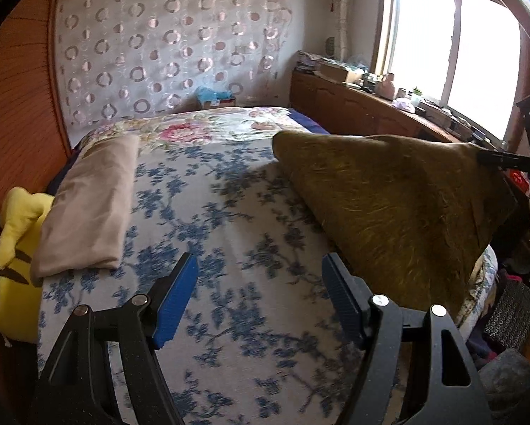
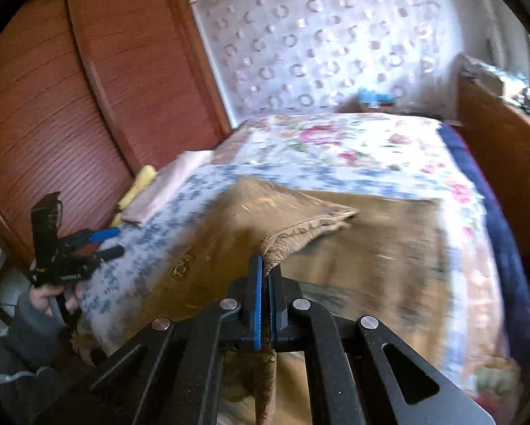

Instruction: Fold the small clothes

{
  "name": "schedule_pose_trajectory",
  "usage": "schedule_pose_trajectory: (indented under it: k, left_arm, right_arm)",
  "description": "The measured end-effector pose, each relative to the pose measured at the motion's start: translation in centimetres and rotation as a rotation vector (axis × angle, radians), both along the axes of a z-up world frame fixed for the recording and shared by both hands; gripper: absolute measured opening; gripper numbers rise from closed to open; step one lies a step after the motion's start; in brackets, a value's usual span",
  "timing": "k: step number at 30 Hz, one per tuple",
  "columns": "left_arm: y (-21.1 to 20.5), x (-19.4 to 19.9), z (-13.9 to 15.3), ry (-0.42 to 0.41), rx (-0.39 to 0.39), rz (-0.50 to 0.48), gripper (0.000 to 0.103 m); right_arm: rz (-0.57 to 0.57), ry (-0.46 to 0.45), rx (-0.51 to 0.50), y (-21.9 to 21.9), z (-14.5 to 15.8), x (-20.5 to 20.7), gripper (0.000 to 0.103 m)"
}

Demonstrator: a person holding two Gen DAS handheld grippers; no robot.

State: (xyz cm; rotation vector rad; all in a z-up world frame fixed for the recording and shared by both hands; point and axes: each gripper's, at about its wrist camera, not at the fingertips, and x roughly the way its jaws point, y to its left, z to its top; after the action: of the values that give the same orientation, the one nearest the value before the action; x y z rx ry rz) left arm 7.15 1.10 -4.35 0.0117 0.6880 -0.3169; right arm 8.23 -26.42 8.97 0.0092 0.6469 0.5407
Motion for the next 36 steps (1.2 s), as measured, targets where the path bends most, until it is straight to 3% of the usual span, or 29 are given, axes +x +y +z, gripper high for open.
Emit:
schedule_pose_trajectory:
  k: [4,8,10,14,19,25,31,32,33,36]
  left_arm:
    - [-1.7,0.7,0.2,0.001,0.006,-0.031,0.073]
    - [-3.2,1.5,0.8,-0.011,0.013,-0.050,0.073]
    - [-3.9,1.7,1.1,-0.017,0.014,-0.062,0.073]
    - [-5.6,2.7,1.5,-0.025,0.022,-0.089,0.074]
    - [-7.6,3.7,0.9,-0.002,0.021,-0.117,0.074]
    - [-9.8,4.7,-1.3,0.063,0.065,-0.145,0.074]
    - [-10.4,4.8,-3.0,0.116,0.076,-0.155,0.074]
    - [-10.4,4.7,-3.1,0.118,0.076,-0.155,0.074]
    - [-10.4,4.7,-3.1,0.120,0.074,-0.154,0.075]
    - [-10.5,4.5,-3.1,0.120,0.068,-0.153,0.074]
  right_arm:
    - [-0.042,0.023,-0.011,-3.2,-0.1,-1.8,0.003]
    - [-0.094,0.128,-0.076,-3.1,-3.8,-1.1,0.009]
    - [-0.106,0.140,-0.086,-2.8,-4.7,-0.6,0.028]
    - [-0.155,0.058,-0.066,-3.7,-3.0,0.1,0.036]
    - [-0.195,0.023,-0.057,-4.1,-3.1,4.2,0.036]
    - [-0.189,0.108,-0.117,-2.7,-6.2,11.9,0.036]
    - [-0.204,0.211,-0.201,-1.0,-8.1,16.8,0.035]
    - [-0.201,0.202,-0.213,-0.6,-8.1,17.0,0.028]
    - [-0.185,0.186,-0.218,-0.3,-7.9,16.9,0.007]
    - [-0.165,0.088,-0.266,1.0,-6.2,15.9,0.005]
